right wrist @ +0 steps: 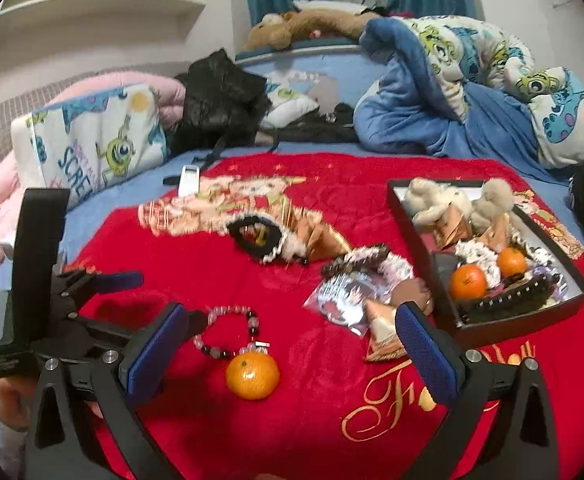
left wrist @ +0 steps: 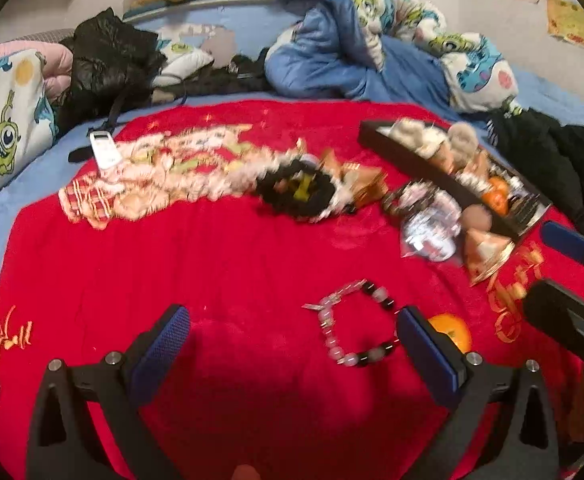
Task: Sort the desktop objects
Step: 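Position the left tool over the beaded bracelet while the right tool approaches another orange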
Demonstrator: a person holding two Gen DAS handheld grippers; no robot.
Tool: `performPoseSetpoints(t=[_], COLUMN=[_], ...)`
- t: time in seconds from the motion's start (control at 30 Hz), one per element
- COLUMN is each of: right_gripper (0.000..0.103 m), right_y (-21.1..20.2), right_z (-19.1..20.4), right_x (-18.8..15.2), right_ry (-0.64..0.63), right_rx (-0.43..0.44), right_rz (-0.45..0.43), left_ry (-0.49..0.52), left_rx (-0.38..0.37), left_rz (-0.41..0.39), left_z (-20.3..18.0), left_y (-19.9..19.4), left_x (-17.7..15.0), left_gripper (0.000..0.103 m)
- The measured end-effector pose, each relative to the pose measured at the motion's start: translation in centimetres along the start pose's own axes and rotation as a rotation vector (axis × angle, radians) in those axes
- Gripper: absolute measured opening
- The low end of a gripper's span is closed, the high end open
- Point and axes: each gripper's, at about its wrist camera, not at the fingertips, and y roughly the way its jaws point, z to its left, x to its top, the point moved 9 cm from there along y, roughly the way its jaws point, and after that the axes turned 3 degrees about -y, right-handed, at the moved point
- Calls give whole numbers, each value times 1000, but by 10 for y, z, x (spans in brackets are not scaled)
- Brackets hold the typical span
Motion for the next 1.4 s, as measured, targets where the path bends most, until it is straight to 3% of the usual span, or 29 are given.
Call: performPoseSetpoints(t=[0.17,0.3,0.93,1.27,1.33,1.4], right_gripper=[103,103,102,80,70,70], right_y=[13,21,39,43,46,49], right_z=[4,6,-5,-3,-5,-4], right_x=[-17,-27,-42,-47,-49,-51], right_ry=[50,84,197,256,270,259], right_rx=[58,92,103,180,181,175], right_rz=[54,82,160,181,194,209], left_ry=[-10,25,30,33,24,19], left_rx=[-8,31,66,66,56,51], left_rz=[75,116,134,136,139,146], left_z=[2,0,-2,-4,-4,-4], left_y=[21,33,38,35,34,35], left_x=[-8,-14,-22,-16,-15,-16], left_gripper=[103,103,103,103,103,103])
